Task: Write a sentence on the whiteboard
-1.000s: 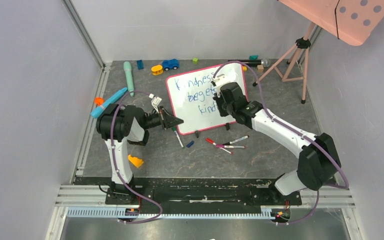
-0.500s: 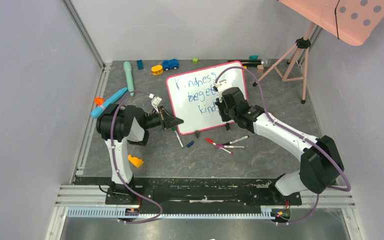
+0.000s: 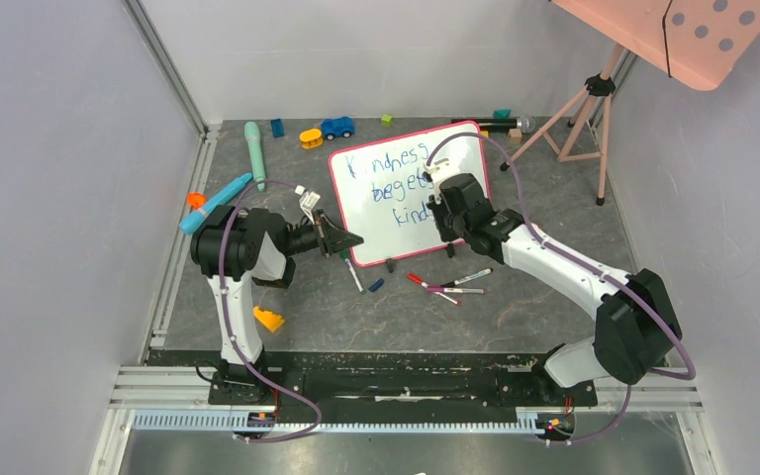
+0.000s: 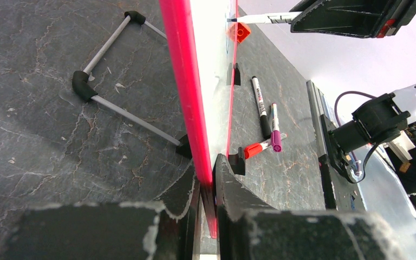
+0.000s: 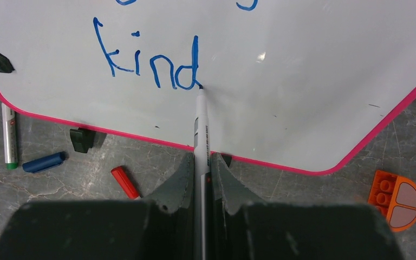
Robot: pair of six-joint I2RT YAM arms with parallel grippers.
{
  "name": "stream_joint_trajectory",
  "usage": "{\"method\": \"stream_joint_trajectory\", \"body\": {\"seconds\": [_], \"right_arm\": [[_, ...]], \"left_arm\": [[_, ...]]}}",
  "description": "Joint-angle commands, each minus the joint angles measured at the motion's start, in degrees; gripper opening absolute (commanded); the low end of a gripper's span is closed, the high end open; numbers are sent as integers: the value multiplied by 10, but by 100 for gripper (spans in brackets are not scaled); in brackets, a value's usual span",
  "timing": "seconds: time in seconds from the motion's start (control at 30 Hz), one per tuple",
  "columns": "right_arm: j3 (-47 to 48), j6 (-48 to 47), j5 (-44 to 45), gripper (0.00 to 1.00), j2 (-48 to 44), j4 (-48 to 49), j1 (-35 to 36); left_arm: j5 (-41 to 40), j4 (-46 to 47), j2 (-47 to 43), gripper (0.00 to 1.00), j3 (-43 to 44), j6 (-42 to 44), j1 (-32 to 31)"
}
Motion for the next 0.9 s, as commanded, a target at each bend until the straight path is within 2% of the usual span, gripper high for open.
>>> {"method": "stream_joint_trajectory", "body": {"seconds": [0.0,0.37,0.87], "right_arm": [[-12,-8,31,0,-13,-5,-8],[42,5,-14,0,-43,-9,-9],[37,-6,14,0,-49,-22,-29]], "left_arm": [[-69,15,33,3,-2,82,12],[-67,15,33,3,-1,82,12],[-64,15,35,4,0,79,12]]}}
